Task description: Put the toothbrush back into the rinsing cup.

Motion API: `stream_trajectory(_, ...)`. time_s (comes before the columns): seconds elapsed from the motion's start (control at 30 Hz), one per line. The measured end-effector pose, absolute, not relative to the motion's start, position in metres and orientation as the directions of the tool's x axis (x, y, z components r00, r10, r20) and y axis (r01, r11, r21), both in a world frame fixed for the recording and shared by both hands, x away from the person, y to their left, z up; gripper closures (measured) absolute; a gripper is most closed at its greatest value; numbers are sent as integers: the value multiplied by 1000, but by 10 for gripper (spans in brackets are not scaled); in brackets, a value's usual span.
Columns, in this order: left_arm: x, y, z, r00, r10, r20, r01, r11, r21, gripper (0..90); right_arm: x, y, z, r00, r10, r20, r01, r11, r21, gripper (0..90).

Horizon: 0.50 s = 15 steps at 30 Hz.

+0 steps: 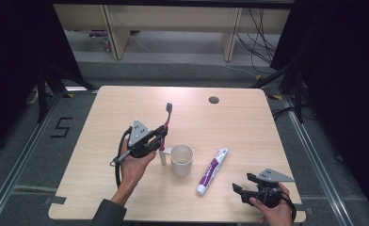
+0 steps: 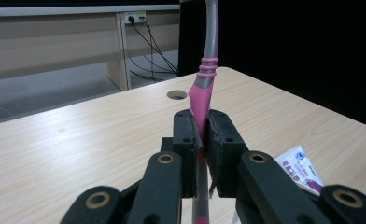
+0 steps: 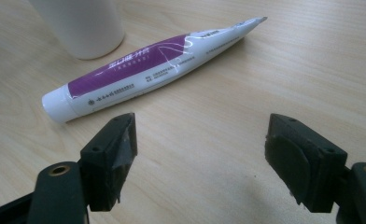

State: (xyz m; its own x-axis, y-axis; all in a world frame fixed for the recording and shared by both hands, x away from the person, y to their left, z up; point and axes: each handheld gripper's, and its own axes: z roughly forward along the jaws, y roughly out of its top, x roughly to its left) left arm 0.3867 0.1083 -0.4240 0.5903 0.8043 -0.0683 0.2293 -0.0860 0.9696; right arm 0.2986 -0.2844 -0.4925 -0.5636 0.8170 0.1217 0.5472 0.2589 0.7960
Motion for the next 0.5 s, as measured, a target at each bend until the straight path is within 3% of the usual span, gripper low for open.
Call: stream_trajectory(0.5,379,114,-441,599,798,-66,262,-118,958,811,298,-284,-493,-563,817,124,551,259,793,263)
